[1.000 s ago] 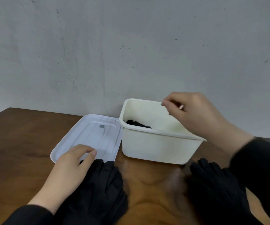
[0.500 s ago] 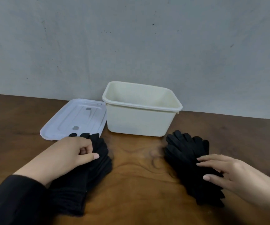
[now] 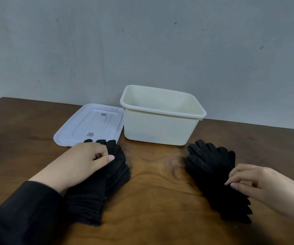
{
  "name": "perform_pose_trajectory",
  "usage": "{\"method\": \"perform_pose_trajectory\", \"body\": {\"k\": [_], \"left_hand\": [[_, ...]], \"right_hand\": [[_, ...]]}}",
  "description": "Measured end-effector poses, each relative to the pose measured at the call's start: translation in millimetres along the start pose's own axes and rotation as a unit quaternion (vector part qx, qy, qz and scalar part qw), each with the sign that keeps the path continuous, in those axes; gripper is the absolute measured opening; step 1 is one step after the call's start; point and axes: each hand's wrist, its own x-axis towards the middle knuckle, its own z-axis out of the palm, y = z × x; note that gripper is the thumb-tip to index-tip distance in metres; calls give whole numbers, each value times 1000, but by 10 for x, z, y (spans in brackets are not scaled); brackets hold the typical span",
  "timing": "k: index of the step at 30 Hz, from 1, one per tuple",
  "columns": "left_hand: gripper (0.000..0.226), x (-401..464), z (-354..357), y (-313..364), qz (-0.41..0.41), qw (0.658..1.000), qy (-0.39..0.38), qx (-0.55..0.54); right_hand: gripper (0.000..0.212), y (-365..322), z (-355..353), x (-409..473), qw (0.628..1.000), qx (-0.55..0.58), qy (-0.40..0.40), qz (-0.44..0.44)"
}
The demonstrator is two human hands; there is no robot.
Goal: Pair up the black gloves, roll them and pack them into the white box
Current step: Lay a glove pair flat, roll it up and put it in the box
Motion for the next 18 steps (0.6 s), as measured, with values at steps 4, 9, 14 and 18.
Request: {"method": "perform_pose_trajectory", "body": {"k": [4, 9, 14, 18], "left_hand": [[34, 1, -6, -15, 3, 1000, 0, -3], [33, -4, -41, -6, 2, 1000, 5, -11], [46, -60, -144, 61, 14, 999, -12, -35], [42, -181, -286, 184, 14, 985, -170, -35]], "right_hand": [[18, 2, -4, 20, 999, -4, 38, 1], [20, -133, -147, 51, 950, 64, 305, 17], [18, -601, -385, 154, 929, 290, 228, -25], [25, -858, -221, 369, 935, 334, 97, 63]]}}
